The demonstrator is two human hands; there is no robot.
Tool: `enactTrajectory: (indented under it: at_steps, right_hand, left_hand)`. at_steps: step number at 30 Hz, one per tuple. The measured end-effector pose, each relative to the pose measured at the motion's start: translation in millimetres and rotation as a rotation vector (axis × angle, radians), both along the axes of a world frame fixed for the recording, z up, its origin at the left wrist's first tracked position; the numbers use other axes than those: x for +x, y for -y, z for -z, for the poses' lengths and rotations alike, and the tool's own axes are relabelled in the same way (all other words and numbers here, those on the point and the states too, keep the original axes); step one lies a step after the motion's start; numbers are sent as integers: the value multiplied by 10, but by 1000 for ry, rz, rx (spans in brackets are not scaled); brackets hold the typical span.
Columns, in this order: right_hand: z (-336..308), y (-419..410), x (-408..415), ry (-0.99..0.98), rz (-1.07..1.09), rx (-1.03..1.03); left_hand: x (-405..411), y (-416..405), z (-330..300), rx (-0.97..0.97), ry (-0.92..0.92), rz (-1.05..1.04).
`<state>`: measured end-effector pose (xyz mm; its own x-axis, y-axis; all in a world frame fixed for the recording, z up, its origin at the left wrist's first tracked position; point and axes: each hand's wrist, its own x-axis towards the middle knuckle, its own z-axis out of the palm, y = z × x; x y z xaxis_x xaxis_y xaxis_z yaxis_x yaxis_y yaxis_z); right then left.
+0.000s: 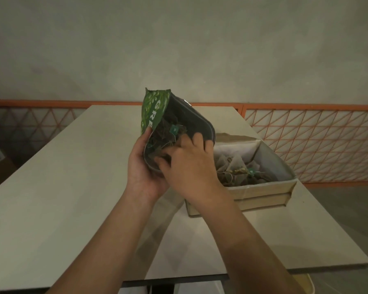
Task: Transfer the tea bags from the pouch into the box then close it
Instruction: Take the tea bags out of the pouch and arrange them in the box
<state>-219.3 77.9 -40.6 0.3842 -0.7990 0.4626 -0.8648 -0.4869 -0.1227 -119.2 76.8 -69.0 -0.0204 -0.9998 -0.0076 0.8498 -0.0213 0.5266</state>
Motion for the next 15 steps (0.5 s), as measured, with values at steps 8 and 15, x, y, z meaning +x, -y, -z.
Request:
enactTrajectory:
  at_steps: [8,15]
  right_hand:
    - [75,-60,-208,269,-176,47]
    - [-116,-164,-550,886,-284,77]
  left_hand:
    - [-9,25,15,13,10,-23]
    - [-3,54,14,26,-5,-7]
